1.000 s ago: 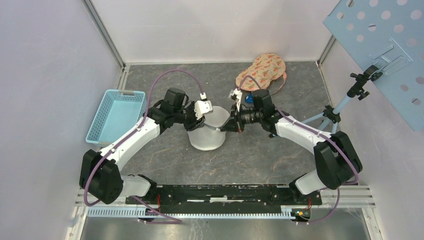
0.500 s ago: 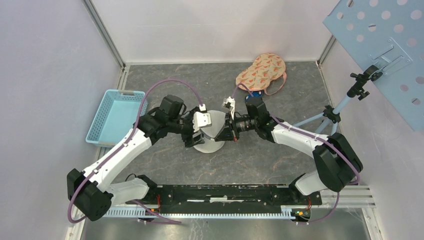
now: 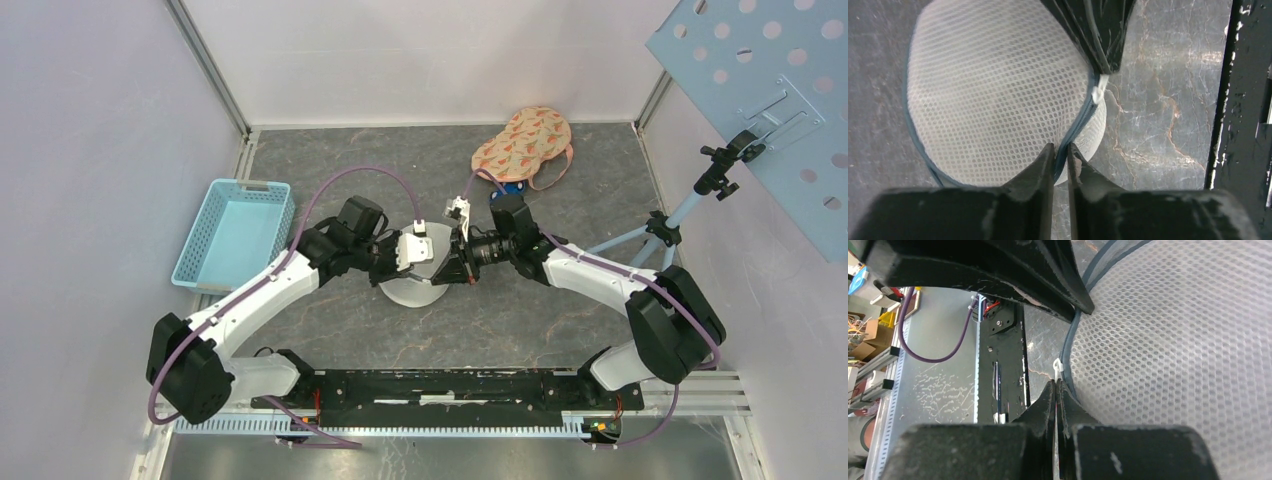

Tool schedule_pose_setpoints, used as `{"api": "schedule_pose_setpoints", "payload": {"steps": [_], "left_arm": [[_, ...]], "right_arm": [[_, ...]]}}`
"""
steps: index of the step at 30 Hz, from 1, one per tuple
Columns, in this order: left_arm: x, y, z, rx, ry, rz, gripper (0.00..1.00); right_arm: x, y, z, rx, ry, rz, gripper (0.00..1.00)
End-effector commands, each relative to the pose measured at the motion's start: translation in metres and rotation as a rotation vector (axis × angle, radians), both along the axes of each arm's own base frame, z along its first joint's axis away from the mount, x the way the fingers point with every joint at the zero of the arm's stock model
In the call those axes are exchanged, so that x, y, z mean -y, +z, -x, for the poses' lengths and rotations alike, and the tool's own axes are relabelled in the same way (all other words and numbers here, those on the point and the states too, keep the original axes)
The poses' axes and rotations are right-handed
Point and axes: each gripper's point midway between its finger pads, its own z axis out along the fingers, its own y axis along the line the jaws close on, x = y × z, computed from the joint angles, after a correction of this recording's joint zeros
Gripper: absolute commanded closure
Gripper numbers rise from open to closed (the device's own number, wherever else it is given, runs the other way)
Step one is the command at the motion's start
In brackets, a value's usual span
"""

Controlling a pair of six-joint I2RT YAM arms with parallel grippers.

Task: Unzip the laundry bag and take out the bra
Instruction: Unzip the laundry bag at the center of the board.

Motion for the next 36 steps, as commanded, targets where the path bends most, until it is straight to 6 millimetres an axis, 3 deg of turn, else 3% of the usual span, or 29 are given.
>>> {"api": "schedule_pose_setpoints", "payload": {"steps": [1,5,10,13,15,17,21,25,31,36], "left_arm": [[-0.016,-0.003,-0.011,0.109,-0.008,-0.041,0.86],[-0.034,-0.009,-0.022,0.118,0.032,-0.051,0.97],[-0.041,-0.001,-0.032,0.124,0.066,-0.028,0.95],[-0.034,0.016,-0.03,0.1,0.086,0.025,0.75],[-0.026,0.028,-0.023,0.067,0.077,0.063,0.58],[-0.019,0.037,-0.012,0.046,0.058,0.088,0.47],[-0.003,0.049,0.006,0.023,0.022,0.123,0.38],[0.01,0.041,0.015,-0.004,-0.005,0.122,0.37],[0.015,0.012,0.014,-0.073,0.026,0.097,0.43],[0.005,-0.004,0.005,-0.025,0.069,0.044,0.7]], "right_arm": [[0.01,0.016,-0.011,0.08,-0.013,-0.014,1.0],[0.03,0.005,-0.025,0.084,-0.057,0.028,1.0],[0.034,0.005,-0.029,0.088,-0.076,0.022,1.0],[0.028,0.013,-0.028,0.077,-0.07,-0.009,1.0],[0.022,0.016,-0.025,0.075,-0.054,-0.021,1.0],[0.016,0.019,-0.021,0.075,-0.035,-0.026,1.0],[0.005,0.021,-0.014,0.07,-0.006,-0.033,1.0],[0.0,0.022,-0.013,0.07,0.003,-0.036,1.0],[0.0,0.022,-0.013,0.076,0.004,-0.033,1.0],[0.006,0.016,-0.014,0.084,0.0,-0.009,1.0]]}}
